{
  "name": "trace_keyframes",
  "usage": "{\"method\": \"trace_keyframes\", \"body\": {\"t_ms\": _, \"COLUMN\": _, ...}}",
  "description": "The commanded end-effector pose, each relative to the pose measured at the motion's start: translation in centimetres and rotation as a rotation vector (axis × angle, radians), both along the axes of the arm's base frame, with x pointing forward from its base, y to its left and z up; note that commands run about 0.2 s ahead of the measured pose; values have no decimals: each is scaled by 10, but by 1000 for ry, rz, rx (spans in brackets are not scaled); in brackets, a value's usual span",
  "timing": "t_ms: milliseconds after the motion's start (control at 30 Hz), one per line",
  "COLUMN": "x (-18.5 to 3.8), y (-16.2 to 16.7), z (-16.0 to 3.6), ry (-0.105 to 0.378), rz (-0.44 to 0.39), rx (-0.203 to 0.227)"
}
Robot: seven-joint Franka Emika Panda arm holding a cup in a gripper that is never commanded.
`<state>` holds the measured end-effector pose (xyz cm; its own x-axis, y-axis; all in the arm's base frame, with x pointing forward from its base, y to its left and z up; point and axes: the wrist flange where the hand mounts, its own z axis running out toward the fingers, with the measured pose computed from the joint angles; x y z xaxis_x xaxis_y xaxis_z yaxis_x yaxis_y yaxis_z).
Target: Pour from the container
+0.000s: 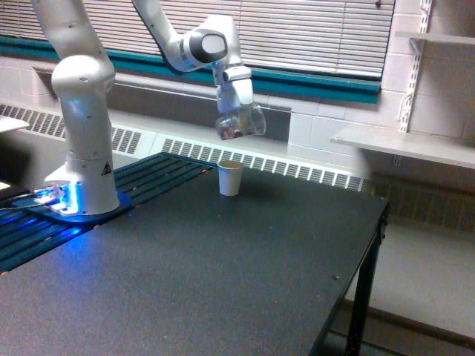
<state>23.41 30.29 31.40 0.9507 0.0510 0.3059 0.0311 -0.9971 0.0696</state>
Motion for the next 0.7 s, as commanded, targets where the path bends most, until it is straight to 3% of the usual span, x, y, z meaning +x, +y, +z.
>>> {"method": "trace_keyframes", "body": {"t_ms": 33, "x": -22, "y": -6, "z": -17, "ry": 32, "rz": -29, "rx": 3}}
{"method": "trace_keyframes", "body": {"t_ms": 367, "x": -41, "y": -33, "z": -42, "ry": 94, "rz": -84, "rx": -12}}
{"method": "trace_keyframes", "body": {"t_ms": 700, "x": -55, "y": -44, "z": -58, "ry": 154, "rz": -73, "rx": -40}}
